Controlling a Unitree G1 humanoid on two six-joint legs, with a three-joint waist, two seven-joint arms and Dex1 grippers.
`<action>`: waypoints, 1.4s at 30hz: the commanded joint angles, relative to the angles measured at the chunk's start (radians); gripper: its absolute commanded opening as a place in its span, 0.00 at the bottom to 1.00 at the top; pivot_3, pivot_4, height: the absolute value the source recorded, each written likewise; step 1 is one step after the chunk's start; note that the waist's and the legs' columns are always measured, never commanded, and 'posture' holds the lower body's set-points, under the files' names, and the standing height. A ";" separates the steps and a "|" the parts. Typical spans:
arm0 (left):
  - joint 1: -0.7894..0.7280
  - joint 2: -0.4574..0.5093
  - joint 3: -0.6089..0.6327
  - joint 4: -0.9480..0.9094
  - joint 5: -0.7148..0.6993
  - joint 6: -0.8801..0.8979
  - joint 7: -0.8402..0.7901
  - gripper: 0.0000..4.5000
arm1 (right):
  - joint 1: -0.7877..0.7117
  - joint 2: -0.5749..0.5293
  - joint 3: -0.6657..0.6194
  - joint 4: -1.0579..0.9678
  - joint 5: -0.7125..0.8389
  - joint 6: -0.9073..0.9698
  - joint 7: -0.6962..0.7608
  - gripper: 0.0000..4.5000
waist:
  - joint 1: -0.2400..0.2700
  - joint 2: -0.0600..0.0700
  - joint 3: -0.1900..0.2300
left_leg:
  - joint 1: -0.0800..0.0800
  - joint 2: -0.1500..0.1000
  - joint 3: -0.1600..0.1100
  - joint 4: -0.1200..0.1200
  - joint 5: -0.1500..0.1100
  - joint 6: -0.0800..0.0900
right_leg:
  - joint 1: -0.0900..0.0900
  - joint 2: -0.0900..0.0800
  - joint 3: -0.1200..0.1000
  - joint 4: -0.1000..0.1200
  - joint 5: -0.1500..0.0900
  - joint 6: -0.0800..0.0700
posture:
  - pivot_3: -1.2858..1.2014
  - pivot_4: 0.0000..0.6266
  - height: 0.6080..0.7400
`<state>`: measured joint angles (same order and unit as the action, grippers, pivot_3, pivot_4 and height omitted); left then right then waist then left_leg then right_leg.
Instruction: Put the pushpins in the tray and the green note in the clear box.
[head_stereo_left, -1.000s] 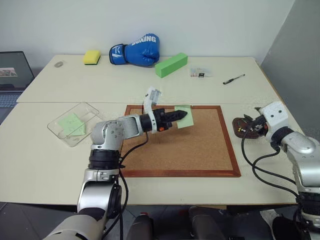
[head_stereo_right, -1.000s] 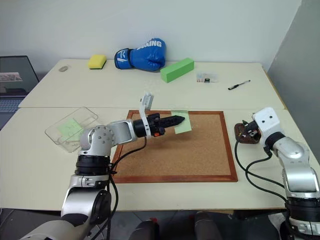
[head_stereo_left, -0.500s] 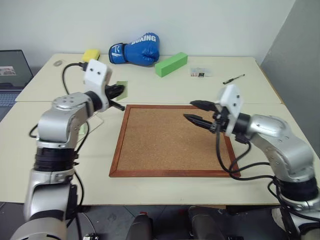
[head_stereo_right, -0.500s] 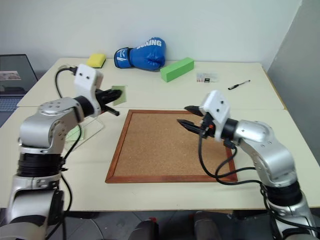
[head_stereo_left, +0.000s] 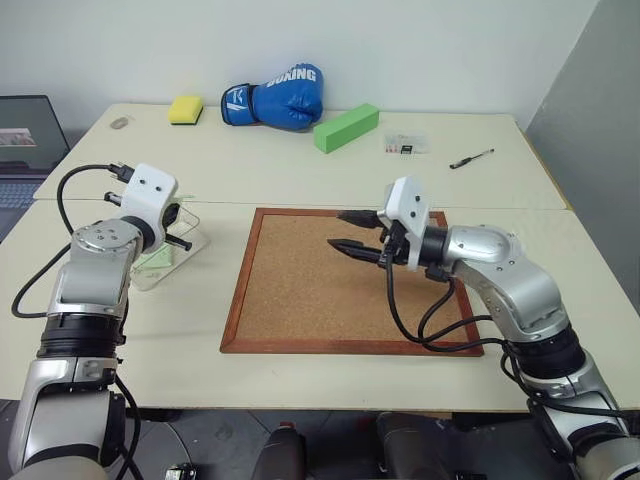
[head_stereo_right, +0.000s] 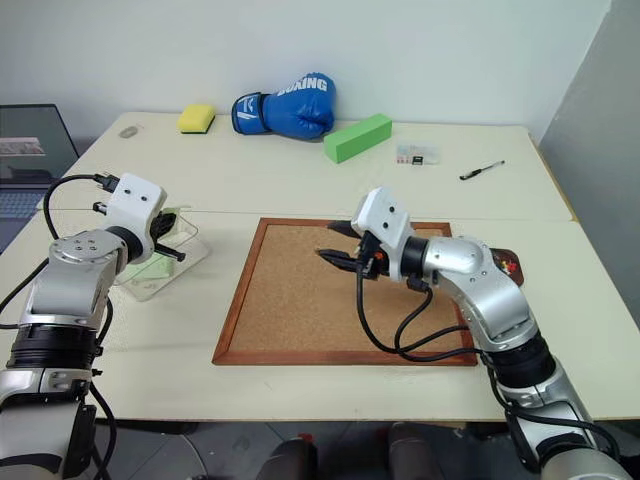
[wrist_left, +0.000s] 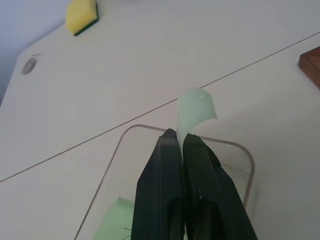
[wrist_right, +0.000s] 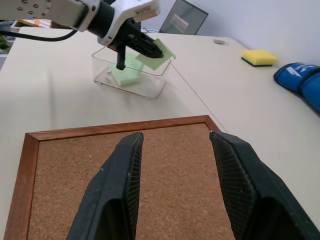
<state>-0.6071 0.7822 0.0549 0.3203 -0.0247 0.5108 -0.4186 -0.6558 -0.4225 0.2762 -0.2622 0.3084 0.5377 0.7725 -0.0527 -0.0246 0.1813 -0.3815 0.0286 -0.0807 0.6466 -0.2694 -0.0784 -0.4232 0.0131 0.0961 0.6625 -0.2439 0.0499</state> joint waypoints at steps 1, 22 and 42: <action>0.026 0.014 0.025 -0.026 0.027 -0.020 0.024 0.00 | -0.026 0.010 0.008 -0.008 -0.009 -0.030 0.026 0.50 | -0.001 0.000 0.000 | 0.000 0.000 0.000 0.000 0.000 0.000 | 0.000 0.000 0.000 0.000 0.000 0.000 | 0.52 0.24 1.00; 0.123 0.059 0.126 -0.163 0.081 -0.031 0.128 0.77 | -0.033 0.035 0.028 0.025 -0.032 -0.060 0.087 0.50 | -0.003 0.000 0.000 | 0.000 0.000 0.000 0.000 0.000 0.000 | 0.000 0.000 0.000 0.001 0.000 0.000 | 0.52 0.24 1.00; 0.136 -0.137 0.130 -0.461 -0.366 0.191 -0.218 0.77 | 0.234 -0.077 -0.147 -0.190 -0.010 0.024 -0.031 0.50 | 0.001 -0.001 0.000 | 0.000 0.000 0.000 0.000 0.000 0.000 | 0.001 -0.001 0.000 0.000 0.000 0.000 | 0.52 0.24 1.00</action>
<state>-0.4776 0.6599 0.1970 -0.1065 -0.3754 0.7508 -0.6176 -0.4731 -0.4906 0.1845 -0.3826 0.2970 0.5537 0.7906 -0.0517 -0.0253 0.1813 -0.3810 0.0286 -0.0807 0.6466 -0.2694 -0.0785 -0.4220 0.0126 0.0961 0.6625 -0.2438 0.0497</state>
